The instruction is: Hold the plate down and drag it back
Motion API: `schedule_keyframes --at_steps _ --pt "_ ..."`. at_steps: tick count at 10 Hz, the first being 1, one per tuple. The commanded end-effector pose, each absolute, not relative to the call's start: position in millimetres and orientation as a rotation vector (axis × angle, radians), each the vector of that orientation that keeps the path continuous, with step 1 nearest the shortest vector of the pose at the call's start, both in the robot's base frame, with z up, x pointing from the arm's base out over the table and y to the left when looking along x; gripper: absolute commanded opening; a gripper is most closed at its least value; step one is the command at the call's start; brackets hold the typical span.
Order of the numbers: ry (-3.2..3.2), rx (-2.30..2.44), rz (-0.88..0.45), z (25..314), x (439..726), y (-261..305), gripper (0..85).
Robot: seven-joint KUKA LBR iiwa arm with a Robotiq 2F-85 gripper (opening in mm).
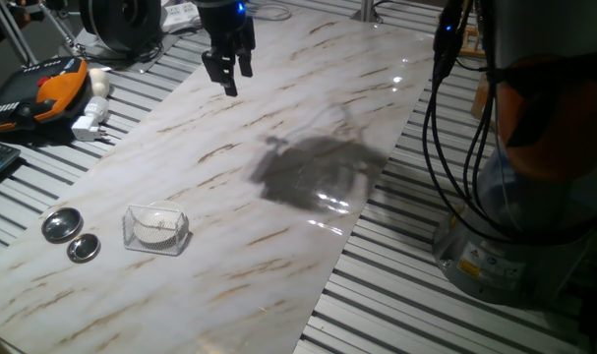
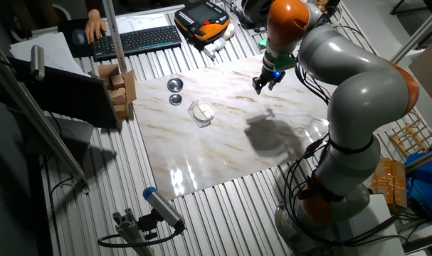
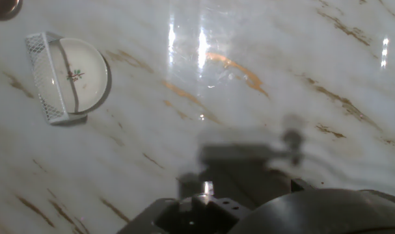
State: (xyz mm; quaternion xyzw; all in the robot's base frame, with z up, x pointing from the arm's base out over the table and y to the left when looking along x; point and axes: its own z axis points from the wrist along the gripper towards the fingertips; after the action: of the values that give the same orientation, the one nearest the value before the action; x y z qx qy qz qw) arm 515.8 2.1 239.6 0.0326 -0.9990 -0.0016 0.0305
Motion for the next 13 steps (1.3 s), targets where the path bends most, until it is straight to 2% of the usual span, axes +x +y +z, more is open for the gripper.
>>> schedule_keyframes --at_steps 1,7,13 --pt "-3.081 0.100 -0.005 239.6 515.8 2.2 0.0" --pt "-3.086 0.071 -0.059 240.3 516.5 3.6 0.0" --pt "-3.126 0.001 -0.043 234.7 519.2 12.3 0.0"
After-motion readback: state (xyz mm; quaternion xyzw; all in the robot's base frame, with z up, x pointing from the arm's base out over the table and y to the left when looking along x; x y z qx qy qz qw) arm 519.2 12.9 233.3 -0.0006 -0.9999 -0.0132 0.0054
